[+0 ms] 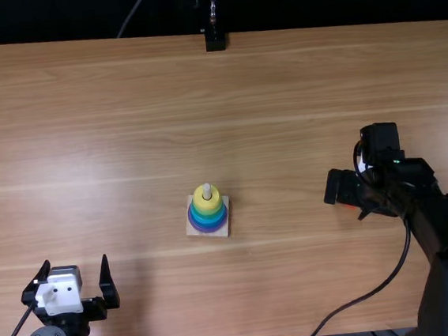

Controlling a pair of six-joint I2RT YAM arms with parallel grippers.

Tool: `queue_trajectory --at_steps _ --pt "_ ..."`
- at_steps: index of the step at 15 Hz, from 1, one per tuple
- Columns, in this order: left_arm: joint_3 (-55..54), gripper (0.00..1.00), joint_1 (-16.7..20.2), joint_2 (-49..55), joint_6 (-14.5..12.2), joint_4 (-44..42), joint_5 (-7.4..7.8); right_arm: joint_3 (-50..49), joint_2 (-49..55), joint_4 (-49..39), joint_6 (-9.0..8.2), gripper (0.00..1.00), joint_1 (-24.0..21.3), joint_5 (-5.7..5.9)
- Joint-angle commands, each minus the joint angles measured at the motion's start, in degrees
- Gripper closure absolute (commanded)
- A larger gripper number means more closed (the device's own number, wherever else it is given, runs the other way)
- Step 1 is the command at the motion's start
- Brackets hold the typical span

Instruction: Build the Hanoi tower: stack the rings onto the peg from bottom to top in this color order: purple, dark blue, light blue, dark green, light green, yellow, orange.

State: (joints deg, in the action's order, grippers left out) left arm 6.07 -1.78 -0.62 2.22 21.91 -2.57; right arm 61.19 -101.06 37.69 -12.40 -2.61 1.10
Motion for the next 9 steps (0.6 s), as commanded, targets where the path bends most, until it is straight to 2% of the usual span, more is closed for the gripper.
queue_trajectory --at_steps 1,5,6,8,9 --pt "-6.07 0.00 0.38 0.62 -0.11 4.77 -0.38 1.74 -1.78 -0.08 -0.99 0.00 0.68 1.01" --pt "-6.07 0.00 0.38 0.62 -0.11 4.77 -0.38 2.71 -3.09 -0.19 -0.99 0.00 0.68 1.32" --pt "-6.07 0.00 0.46 0.62 -0.11 4.67 -0.38 2.80 -3.18 -0.19 -0.99 0.09 0.68 2.59" --pt "-6.07 0.00 0.38 0.62 -0.11 4.67 -0.38 2.71 -3.18 -0.08 -0.99 0.38 0.68 6.28" --pt "-6.07 0.00 0.38 0.62 -0.11 4.67 -0.38 2.62 -3.18 -0.08 -0.99 0.43 0.77 6.81"
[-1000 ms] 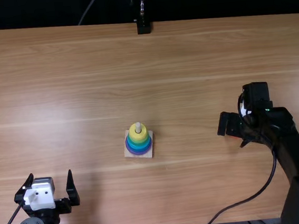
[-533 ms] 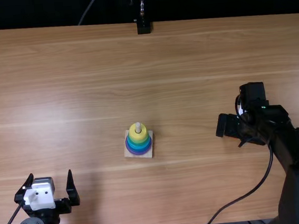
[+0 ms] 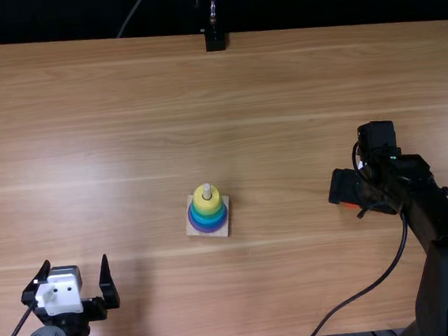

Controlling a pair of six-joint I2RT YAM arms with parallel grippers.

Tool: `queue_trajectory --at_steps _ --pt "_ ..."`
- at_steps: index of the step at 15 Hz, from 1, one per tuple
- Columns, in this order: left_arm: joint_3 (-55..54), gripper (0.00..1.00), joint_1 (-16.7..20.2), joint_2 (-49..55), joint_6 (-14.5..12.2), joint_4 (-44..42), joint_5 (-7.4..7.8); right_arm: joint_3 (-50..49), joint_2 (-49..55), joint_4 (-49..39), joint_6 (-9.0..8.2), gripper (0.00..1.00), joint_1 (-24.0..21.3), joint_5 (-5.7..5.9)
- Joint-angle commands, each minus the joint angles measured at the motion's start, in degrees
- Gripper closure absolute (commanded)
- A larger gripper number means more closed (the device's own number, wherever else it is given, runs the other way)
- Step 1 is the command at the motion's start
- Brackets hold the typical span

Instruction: Build the Hanoi tower: stack the rings onto the peg from bottom to top in this color order: purple, dark blue, light blue, dark green, light green, yellow, orange.

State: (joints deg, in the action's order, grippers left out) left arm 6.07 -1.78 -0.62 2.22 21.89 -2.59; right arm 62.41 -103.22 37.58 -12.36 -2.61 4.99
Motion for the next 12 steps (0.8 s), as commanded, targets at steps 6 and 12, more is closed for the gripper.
queue_trajectory --at_steps 6,12 --pt "-6.07 0.00 0.38 0.62 -0.11 4.69 -0.36 1.22 -0.93 0.13 -0.93 0.85 1.91 3.02" --pt "-6.07 0.00 0.38 0.62 -0.11 4.69 -0.36 1.48 -0.32 0.13 -1.25 0.95 5.34 2.60"
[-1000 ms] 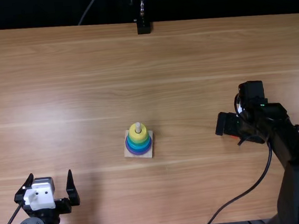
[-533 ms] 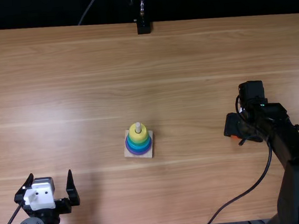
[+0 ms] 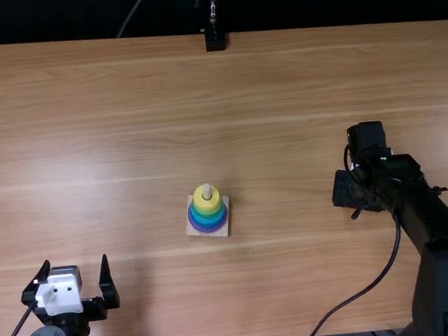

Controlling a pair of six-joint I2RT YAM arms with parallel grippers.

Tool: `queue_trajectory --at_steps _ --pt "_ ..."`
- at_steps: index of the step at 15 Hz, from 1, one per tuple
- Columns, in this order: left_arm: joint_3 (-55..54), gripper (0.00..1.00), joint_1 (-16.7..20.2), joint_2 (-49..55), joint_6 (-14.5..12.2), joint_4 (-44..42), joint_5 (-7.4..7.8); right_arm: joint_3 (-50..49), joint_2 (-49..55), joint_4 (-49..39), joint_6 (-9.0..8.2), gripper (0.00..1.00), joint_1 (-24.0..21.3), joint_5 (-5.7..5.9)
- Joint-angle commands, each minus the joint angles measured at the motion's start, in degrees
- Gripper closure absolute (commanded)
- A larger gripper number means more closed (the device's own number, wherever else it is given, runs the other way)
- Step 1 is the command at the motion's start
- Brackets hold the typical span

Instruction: Build the Hanoi tower: stack the rings onto the peg from bottom to top in this color order: purple, dark blue, light blue, dark green, light green, yellow, orange.

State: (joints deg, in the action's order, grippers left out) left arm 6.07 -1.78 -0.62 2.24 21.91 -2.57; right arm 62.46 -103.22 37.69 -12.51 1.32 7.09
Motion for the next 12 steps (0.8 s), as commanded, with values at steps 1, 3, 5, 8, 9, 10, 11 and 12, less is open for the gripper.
queue_trajectory --at_steps 1,3,5,8,9,10,11,12 --pt "-6.07 0.00 0.38 0.62 -0.13 4.67 -0.38 2.23 0.12 0.02 -1.09 0.95 2.19 0.50" --pt "-6.07 0.00 0.38 0.62 -0.13 4.67 -0.38 4.60 4.43 2.03 -0.99 0.95 3.60 0.50" --pt "-6.07 0.00 0.38 0.62 -0.13 4.67 -0.38 6.01 7.15 4.77 -0.67 0.95 6.50 0.29" --pt "-6.07 0.00 0.38 0.62 -0.13 4.67 -0.38 12.16 9.53 16.69 -0.46 0.95 12.21 -0.55" --pt "-6.07 0.00 0.38 0.62 -0.13 4.67 -0.38 15.24 9.70 21.54 -0.57 0.95 14.23 -1.71" --pt "-6.07 0.00 0.38 0.62 -0.13 4.67 -0.38 18.05 9.70 25.23 -0.67 0.95 15.90 -2.45" --pt "-6.07 0.00 0.38 0.62 -0.13 4.67 -0.38 21.39 9.62 28.50 -0.67 0.95 17.57 -2.56" --pt "-6.07 0.00 0.38 0.62 -0.13 4.67 -0.38 24.47 9.53 30.71 -0.67 0.95 19.33 -2.56"
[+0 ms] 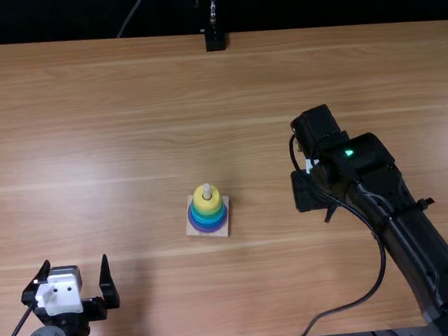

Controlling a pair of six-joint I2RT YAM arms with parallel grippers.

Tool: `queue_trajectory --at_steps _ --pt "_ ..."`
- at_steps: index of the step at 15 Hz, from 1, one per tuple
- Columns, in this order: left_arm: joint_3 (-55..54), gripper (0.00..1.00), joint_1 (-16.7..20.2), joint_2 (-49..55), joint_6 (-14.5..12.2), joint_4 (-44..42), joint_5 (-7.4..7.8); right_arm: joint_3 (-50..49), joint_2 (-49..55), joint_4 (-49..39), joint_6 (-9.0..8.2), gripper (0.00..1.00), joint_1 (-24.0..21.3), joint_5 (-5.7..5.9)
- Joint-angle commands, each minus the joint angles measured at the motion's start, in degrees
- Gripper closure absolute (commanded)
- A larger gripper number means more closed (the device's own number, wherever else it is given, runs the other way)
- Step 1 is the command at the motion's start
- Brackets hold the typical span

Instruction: Build the Hanoi tower: stack the rings onto the peg from bottom to top in this color order: purple, dark blue, light blue, dark green, light green, yellow, orange.

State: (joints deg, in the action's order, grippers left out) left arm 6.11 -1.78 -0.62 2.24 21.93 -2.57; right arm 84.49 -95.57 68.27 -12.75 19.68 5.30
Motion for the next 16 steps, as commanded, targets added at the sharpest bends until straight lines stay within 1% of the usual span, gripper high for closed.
queue_trajectory --at_steps 1,2,4,7,8,11,16 --pt "-6.11 0.00 0.38 0.62 -0.13 4.64 -0.38 5.07 1.70 0.87 -0.32 0.94 2.38 -0.77" --pt "-6.11 0.00 0.38 0.62 -0.13 4.64 -0.38 7.53 1.53 0.98 -0.22 0.95 3.78 -0.77" --pt "-6.11 0.00 0.38 0.62 -0.13 4.64 -0.38 12.37 0.65 0.98 -0.22 0.95 8.35 -0.77" --pt "-6.11 0.00 0.38 0.62 -0.13 4.75 -0.38 19.14 -3.57 2.25 -0.32 0.95 14.95 -0.77" --pt "-6.11 0.00 0.46 0.62 -0.13 4.64 -0.38 21.33 -4.71 3.09 -0.43 0.95 16.44 -0.77" --pt "-6.11 0.00 0.38 0.62 -0.13 4.75 -0.38 25.11 -8.58 3.93 -0.43 0.95 20.13 -0.77" --pt "-6.11 0.00 0.38 0.62 -0.13 4.64 -0.38 29.51 -12.62 3.93 -0.32 0.95 22.77 -0.77"
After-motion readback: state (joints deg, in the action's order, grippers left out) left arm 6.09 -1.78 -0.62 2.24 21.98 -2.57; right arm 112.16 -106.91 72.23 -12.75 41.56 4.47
